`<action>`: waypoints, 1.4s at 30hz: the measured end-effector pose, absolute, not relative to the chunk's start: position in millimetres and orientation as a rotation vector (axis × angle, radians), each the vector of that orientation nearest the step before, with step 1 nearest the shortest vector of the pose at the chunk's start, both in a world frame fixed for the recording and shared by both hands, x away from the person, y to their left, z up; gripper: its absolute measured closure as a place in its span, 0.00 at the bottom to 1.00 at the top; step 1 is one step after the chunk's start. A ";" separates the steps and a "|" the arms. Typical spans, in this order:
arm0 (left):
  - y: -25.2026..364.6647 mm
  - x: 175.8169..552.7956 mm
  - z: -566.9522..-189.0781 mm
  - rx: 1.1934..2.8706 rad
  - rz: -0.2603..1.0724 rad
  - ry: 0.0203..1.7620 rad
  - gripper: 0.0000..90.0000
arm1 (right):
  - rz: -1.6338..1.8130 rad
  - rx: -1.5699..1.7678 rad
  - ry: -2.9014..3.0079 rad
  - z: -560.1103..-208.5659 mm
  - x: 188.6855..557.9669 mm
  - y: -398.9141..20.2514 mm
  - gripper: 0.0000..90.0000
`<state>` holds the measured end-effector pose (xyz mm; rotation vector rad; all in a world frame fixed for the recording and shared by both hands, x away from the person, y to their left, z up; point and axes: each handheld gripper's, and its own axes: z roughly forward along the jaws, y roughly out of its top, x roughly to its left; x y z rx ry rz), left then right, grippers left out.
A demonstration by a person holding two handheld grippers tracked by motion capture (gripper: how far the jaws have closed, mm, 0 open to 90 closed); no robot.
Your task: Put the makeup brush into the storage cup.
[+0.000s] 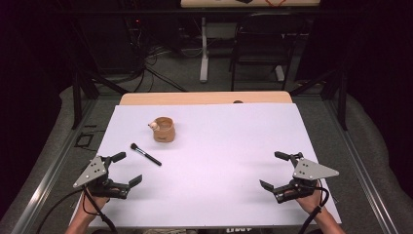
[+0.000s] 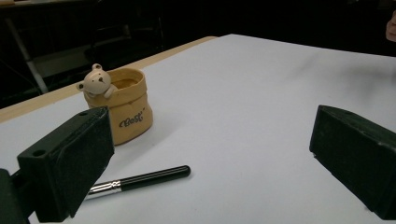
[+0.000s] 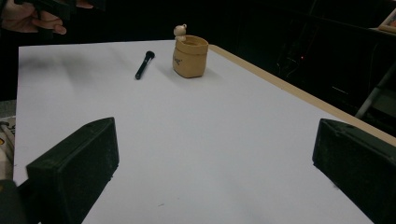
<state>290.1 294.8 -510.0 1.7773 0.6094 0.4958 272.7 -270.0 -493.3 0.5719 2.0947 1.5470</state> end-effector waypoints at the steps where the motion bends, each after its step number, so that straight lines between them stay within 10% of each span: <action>1: 295.4 293.6 -508.2 1.792 0.498 0.599 0.00 | 1.548 0.572 2.093 -493.2 272.6 -270.2 0.00; 42: 267.9 368.9 -470.9 2.362 0.550 0.218 0.00 | 1.557 0.571 2.100 -493.8 273.3 -271.6 0.00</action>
